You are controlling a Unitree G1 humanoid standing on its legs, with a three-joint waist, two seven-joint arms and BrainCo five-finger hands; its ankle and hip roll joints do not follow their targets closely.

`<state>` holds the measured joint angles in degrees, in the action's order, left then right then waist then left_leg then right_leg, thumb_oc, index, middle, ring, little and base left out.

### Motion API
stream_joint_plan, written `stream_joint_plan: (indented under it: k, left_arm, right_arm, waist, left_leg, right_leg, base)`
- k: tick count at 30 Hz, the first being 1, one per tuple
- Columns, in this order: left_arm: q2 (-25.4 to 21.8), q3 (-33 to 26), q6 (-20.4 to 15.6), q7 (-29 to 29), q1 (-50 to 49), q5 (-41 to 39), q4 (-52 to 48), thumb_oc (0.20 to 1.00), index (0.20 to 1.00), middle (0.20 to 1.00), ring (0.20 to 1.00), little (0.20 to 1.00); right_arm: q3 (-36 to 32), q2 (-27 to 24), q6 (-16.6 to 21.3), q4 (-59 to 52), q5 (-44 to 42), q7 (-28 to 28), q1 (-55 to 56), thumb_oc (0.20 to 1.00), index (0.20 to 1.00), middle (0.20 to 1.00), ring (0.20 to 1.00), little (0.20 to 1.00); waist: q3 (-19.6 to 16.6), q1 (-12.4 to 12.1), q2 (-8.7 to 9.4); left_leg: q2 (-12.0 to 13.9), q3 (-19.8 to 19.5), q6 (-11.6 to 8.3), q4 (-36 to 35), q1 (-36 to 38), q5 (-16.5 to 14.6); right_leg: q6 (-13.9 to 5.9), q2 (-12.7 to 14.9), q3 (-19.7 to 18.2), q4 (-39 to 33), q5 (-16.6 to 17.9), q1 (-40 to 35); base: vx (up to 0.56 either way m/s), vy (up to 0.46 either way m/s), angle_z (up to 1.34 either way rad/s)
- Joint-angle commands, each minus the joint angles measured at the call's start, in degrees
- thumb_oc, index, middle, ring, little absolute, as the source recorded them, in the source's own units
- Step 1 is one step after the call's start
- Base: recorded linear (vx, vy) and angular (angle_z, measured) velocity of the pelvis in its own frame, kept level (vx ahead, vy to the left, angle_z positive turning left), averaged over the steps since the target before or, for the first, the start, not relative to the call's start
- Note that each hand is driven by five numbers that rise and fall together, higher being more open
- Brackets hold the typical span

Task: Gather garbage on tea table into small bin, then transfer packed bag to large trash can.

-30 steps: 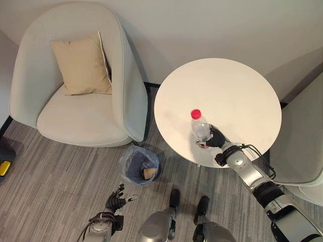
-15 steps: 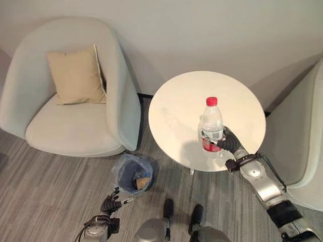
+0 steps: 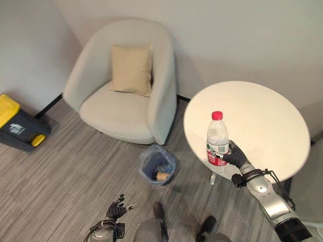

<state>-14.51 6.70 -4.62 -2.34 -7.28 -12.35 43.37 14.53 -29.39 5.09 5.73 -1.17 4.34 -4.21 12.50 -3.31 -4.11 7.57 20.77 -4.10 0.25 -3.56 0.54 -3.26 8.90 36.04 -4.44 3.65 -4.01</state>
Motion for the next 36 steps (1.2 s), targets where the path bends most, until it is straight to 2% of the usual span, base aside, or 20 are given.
stream_joint_plan:
  k: [1,2,3,4,5,9,11,12,13,21,23,27,29,31,32,36]
  left_arm:
    - [-2.9,0.0,-1.6,-0.5,0.1,2.2,-0.3,1.0,1.0,1.0,1.0,1.0]
    - [-3.0,0.1,-1.4,-0.5,0.2,2.0,-0.8,1.0,1.0,1.0,1.0,1.0]
    - [-3.7,0.3,-1.1,-0.6,1.0,2.4,-1.3,1.0,1.0,1.0,1.0,1.0]
    - [-4.5,0.5,-1.2,-0.9,2.2,2.3,-1.9,1.0,1.0,1.0,1.0,1.0]
    - [-4.7,0.4,-1.4,-1.1,2.2,2.2,-2.7,1.0,1.0,1.0,1.0,1.0]
    - [-4.7,0.2,-1.5,-1.0,1.9,1.9,-2.8,1.0,1.0,1.0,1.0,1.0]
    - [-4.7,0.3,-1.5,-1.2,2.3,1.7,-2.9,1.0,1.0,1.0,1.0,1.0]
    - [-5.1,0.7,-1.5,-1.0,2.6,2.1,-3.3,1.0,1.0,1.0,1.0,1.0]
    - [-5.1,0.6,-1.6,-0.8,1.9,2.5,-4.2,1.0,1.0,1.0,1.0,1.0]
    - [-4.6,0.7,-1.2,-0.2,1.1,2.8,-3.1,1.0,1.0,1.0,1.0,1.0]
    - [-5.3,2.1,-1.6,-1.1,3.6,2.4,-3.3,1.0,1.0,1.0,1.0,1.0]
    - [-7.1,5.9,-2.7,-5.2,11.7,-0.4,-3.9,1.0,1.0,1.0,1.0,1.0]
    - [-8.0,7.6,-2.9,-6.8,14.6,-1.4,-5.5,1.0,1.0,1.0,1.0,1.0]
    - [-8.0,8.4,-3.0,-7.8,17.3,-2.0,-5.9,1.0,1.0,1.0,1.0,1.0]
    - [-8.0,8.4,-3.0,-7.8,17.3,-2.0,-5.9,1.0,1.0,1.0,1.0,1.0]
    - [-9.2,9.8,-4.0,-8.9,20.1,-3.7,-8.8,1.0,1.0,1.0,1.0,1.0]
  right_arm:
    - [-1.6,1.3,3.3,-1.8,0.4,1.0,-3.1,0.2,0.2,0.2,0.2,0.2]
    - [-1.2,2.1,3.4,-2.2,0.3,0.8,-3.6,0.2,0.2,0.2,0.2,0.2]
    - [-1.1,2.7,3.3,-2.9,-0.2,0.5,-3.9,0.2,0.2,0.2,0.2,0.2]
    - [-0.7,3.1,3.5,-3.5,-0.3,0.4,-4.2,0.2,0.2,0.2,0.2,0.2]
    - [-0.4,3.0,3.5,-3.8,-0.2,0.2,-4.4,0.2,0.2,0.2,0.2,0.2]
    - [0.7,3.0,3.4,-3.5,0.5,-0.1,-5.0,0.2,0.2,0.2,0.2,0.2]
    - [1.2,2.8,3.3,-3.3,0.8,-0.2,-4.9,0.2,0.2,0.2,0.2,0.2]
    - [1.1,2.3,3.2,-3.4,1.2,-0.3,-4.0,0.2,0.2,0.2,0.2,0.2]
    - [1.0,1.9,3.2,-3.3,1.7,-0.8,-3.0,0.2,0.2,0.2,0.2,0.2]
    - [4.4,-0.3,2.6,-0.6,3.6,-2.4,-4.1,0.2,0.2,0.2,0.2,0.2]
    - [8.3,-0.9,2.8,1.4,5.1,-1.6,-9.3,0.2,0.2,0.2,0.2,0.2]
    - [15.8,-0.3,2.0,6.0,10.5,3.7,-23.3,0.2,0.2,0.2,0.2,0.2]
    - [16.2,1.0,0.9,8.0,11.9,8.0,-28.6,0.2,0.2,0.2,0.2,0.2]
    - [16.4,2.4,0.4,10.8,12.5,10.9,-32.9,0.2,0.2,0.2,0.2,0.2]
    - [16.4,2.4,0.4,10.8,12.5,10.9,-32.9,0.2,0.2,0.2,0.2,0.2]
    - [15.6,1.6,-0.8,17.2,12.0,15.3,-41.4,0.2,0.2,0.2,0.2,0.2]
  waist:
    - [-1.9,-0.1,2.98]
    - [-1.7,-0.6,2.83]
    - [-0.8,-0.4,2.72]
    - [0.4,0.7,2.49]
    - [0.9,1.0,2.14]
    - [1.6,1.3,2.01]
    - [2.6,2.1,2.32]
    - [2.5,2.6,2.88]
    - [2.7,2.6,3.45]
    - [2.5,1.6,3.81]
    - [5.3,0.8,4.05]
    - [11.5,-0.7,4.41]
    - [14.2,-0.6,3.91]
    - [15.5,-0.6,3.15]
    - [15.5,-0.6,3.16]
    - [16.2,-0.7,1.41]
  left_leg:
    - [-2.3,-4.3,0.32,4.7,-1.9,-3.1]
    - [-3.9,-4.6,1.95,5.2,-2.0,-4.8]
    - [-5.1,-5.3,3.38,6.4,-2.0,-5.9]
    - [-6.2,-6.6,4.32,6.5,-1.7,-6.7]
    - [-6.4,-6.4,5.01,6.3,-1.7,-5.8]
    - [-6.8,-7.1,5.35,5.3,-0.3,-5.8]
    - [-7.4,-8.8,5.37,4.4,0.5,-5.8]
    - [-7.9,-10.2,5.27,4.5,0.2,-5.6]
    - [-8.8,-11.8,5.25,5.4,-0.2,-6.1]
    - [-7.8,-13.9,3.25,5.8,-3.0,-4.7]
    - [-7.2,-15.0,2.49,7.6,-6.7,-4.1]
    - [-6.3,-16.6,1.72,18.1,-22.1,-4.3]
    - [-5.6,-16.8,1.77,24.1,-30.2,-6.6]
    - [-5.9,-17.1,2.28,28.5,-37.7,-7.1]
    - [-5.9,-17.1,2.28,28.5,-37.8,-7.1]
    - [-7.5,-17.9,3.23,33.9,-48.5,-7.5]
  right_leg:
    - [-3.43,2.8,-8.9,3.6,-10.1,-2.1]
    - [-3.91,5.6,-8.8,8.7,-10.6,-0.8]
    - [-3.65,7.9,-11.5,16.5,-10.8,2.7]
    - [-3.57,6.5,-17.5,21.7,-11.4,7.4]
    - [-2.89,5.1,-19.5,21.7,-10.5,9.5]
    - [-2.77,2.9,-21.9,19.7,-9.6,12.2]
    - [-3.05,0.9,-24.3,17.7,-8.5,15.0]
    - [-3.02,-0.6,-26.5,16.0,-8.5,15.0]
    - [-3.37,-0.9,-27.9,13.9,-7.5,13.7]
    - [-2.15,-1.6,-24.9,9.2,-6.5,11.6]
    - [-1.68,-1.5,-23.7,9.9,-6.6,13.8]
    - [0.22,0.8,-21.3,21.5,-8.9,28.0]
    - [0.56,1.5,-22.4,29.0,-11.7,37.1]
    - [1.11,2.6,-23.3,34.6,-13.0,44.7]
    - [1.11,2.6,-23.3,34.7,-13.0,44.8]
    - [1.93,4.5,-25.0,42.9,-15.2,56.1]
  base:
    - [0.19,0.403,0.45]
    - [0.21,0.452,0.38]
    - [0.2,0.45,0.51]
    - [0.08,0.284,0.43]
    - [0.01,0.148,0.41]
    - [0.06,0.01,0.39]
    - [0.05,-0.048,0.06]
    - [0.08,-0.098,0.04]
    - [0.05,-0.085,0.42]
    - [0.0,-0.108,0.4]
    - [-0.22,-0.098,0.17]
    - [-0.25,-0.051,0.62]
    - [-0.16,0.051,0.35]
    - [-0.15,0.056,0.25]
    - [-0.09,0.039,0.12]
    - [-0.05,0.032,0.13]
